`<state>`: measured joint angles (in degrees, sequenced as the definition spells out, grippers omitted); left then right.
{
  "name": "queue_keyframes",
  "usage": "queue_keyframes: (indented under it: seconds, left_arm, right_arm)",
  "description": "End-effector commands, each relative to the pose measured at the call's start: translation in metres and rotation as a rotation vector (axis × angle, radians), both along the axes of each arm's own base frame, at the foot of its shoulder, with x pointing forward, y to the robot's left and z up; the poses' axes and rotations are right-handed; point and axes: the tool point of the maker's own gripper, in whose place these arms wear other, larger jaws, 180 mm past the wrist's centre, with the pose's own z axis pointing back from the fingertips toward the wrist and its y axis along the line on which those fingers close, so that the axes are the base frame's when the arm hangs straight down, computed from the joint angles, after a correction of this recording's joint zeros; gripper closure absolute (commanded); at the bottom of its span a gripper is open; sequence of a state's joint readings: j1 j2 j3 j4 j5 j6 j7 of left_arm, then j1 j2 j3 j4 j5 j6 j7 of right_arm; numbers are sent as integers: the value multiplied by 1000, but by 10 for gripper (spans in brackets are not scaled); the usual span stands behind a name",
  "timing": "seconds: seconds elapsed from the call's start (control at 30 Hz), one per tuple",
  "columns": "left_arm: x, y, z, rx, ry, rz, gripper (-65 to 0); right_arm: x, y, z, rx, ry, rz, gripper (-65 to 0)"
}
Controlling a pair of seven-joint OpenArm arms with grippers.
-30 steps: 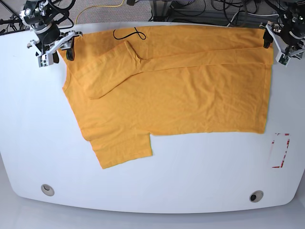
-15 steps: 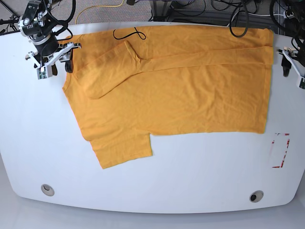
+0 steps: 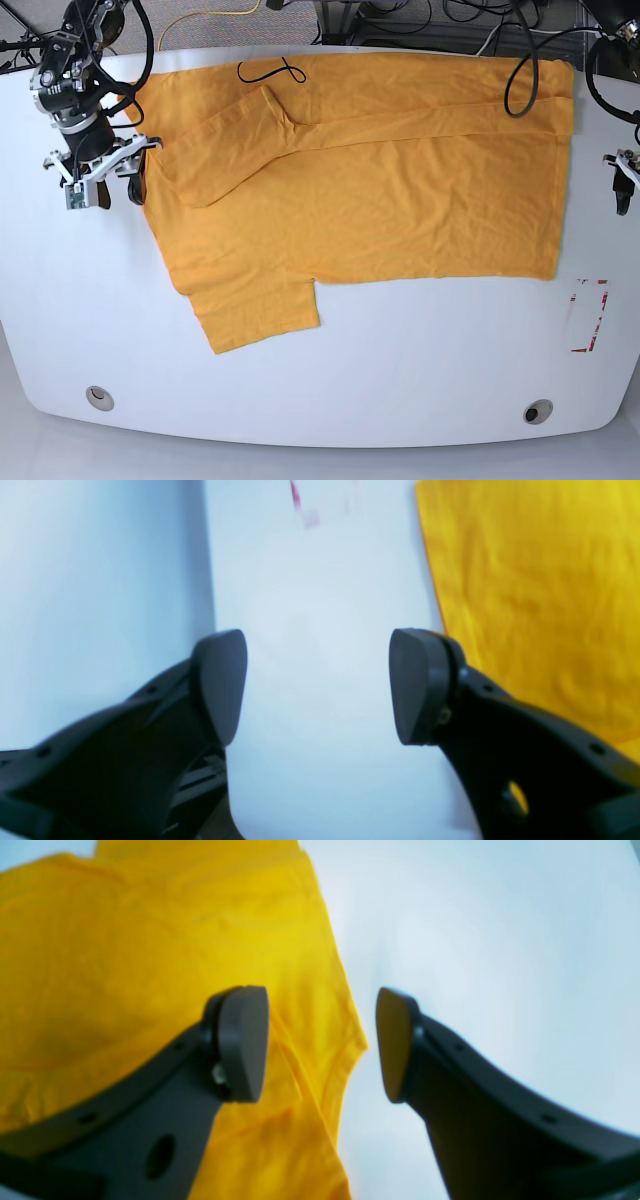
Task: Fold the T-shirt properly
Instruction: 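Open both grippers and lift them off the folded edge, then move the right gripper to the hem corner beside the short sleeve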
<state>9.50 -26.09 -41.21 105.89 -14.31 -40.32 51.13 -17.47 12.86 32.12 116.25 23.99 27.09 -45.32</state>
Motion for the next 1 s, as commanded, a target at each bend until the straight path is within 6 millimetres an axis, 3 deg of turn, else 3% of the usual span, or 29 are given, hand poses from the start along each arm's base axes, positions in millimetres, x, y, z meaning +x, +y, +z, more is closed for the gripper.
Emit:
queue_keyframes:
  seconds: [0.0,0.07,0.33,0.4,0.97]
  left_arm:
    - [13,2,20,24,-49,-8,-416]
    - [23,-4,30,30,-82,-20,-417]
    - [39,-10,36,8,-120,-26,-412]
    - [45,-10,37,2,-134,-5,-407]
    - [67,9,9,-114,-102,104,-408]
  right_arm:
    - [18,0,21,-8,-70,10,-344]
    - [35,1,34,2,-118,17,-341]
    - [72,17,39,39,-149,70,-339]
    - [100,33,28,66,-130,119,-335]
    - [164,56,1,164,-75,157,-334]
